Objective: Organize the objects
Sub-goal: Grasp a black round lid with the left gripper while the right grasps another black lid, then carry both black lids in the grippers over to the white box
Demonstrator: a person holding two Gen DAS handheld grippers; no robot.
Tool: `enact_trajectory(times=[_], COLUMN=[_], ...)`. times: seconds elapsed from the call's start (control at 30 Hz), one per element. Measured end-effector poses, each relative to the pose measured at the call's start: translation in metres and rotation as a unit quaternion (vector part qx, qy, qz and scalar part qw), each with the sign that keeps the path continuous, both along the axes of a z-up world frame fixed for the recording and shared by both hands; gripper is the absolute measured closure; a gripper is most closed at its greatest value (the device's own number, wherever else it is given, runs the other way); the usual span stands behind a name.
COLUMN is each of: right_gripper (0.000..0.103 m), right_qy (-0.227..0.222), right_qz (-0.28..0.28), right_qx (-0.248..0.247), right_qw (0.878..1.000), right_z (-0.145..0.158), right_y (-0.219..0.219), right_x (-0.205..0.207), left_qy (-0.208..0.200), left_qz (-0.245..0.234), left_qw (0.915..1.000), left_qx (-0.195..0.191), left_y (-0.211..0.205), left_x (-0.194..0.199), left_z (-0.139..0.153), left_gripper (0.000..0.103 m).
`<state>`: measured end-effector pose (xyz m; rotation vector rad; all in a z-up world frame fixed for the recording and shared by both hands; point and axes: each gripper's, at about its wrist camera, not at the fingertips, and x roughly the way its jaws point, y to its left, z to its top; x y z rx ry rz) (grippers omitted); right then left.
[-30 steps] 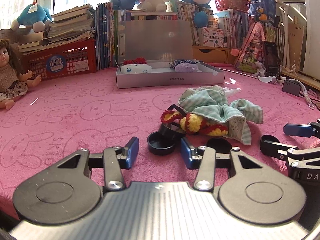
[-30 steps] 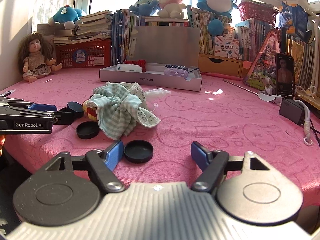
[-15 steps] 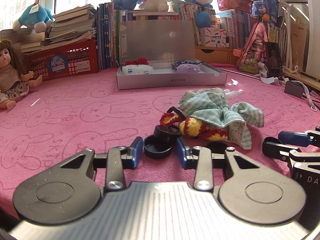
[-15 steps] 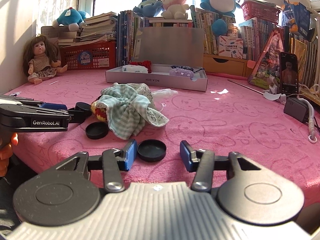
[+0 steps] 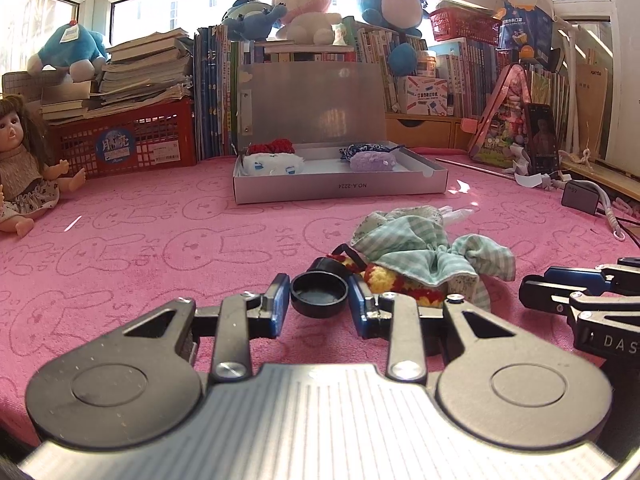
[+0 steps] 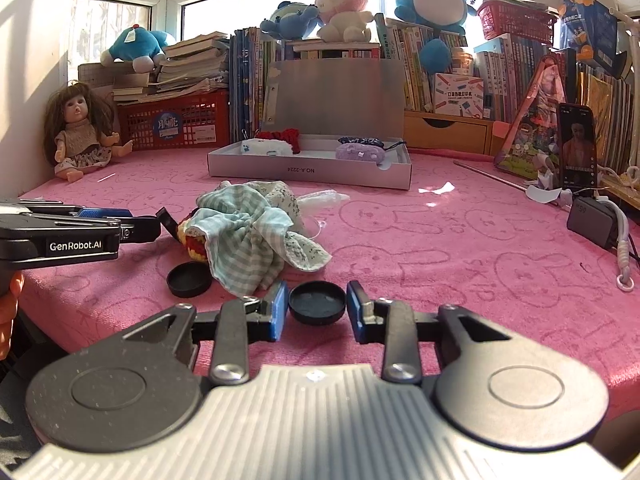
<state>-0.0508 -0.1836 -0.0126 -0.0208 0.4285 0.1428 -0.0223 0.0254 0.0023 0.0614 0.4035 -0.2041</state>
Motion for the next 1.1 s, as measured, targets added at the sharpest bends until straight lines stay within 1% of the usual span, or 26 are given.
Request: enact_trajectory(times=[0.27, 0.47, 0.77, 1.1], right_gripper=[0.067, 0.067, 0.067, 0.067], right_qy=[-0.009, -0.006, 0.020, 0.028], right_qz=[-0.011, -0.013, -0.031, -0.047], right_qx=[0.007, 0.006, 0.009, 0.013], right_qw=[1.000, 1.000, 0.999, 0.998], right_z=[0.010, 0.015, 0.024, 0.049], right_y=[-0.007, -0.008, -0.013, -0.027], right_x=[0.009, 0.019, 0.046, 0.090], left_qy=[-0.010, -0.006, -0.006, 0.000], left_qz=[-0.003, -0.005, -0.009, -0.013], left_qw=[0.9999, 0.9999, 0.9997, 0.9994], left_qx=[-0.001, -0.009, -0.024, -0.033], left_y=[0.000, 0.001, 0.005, 0.005], left_x=[0.000, 0.007, 0.037, 0.089], left_z=[0.007, 0.014, 0.031, 0.052], left_gripper=[0.065, 0.065, 0.065, 0.065])
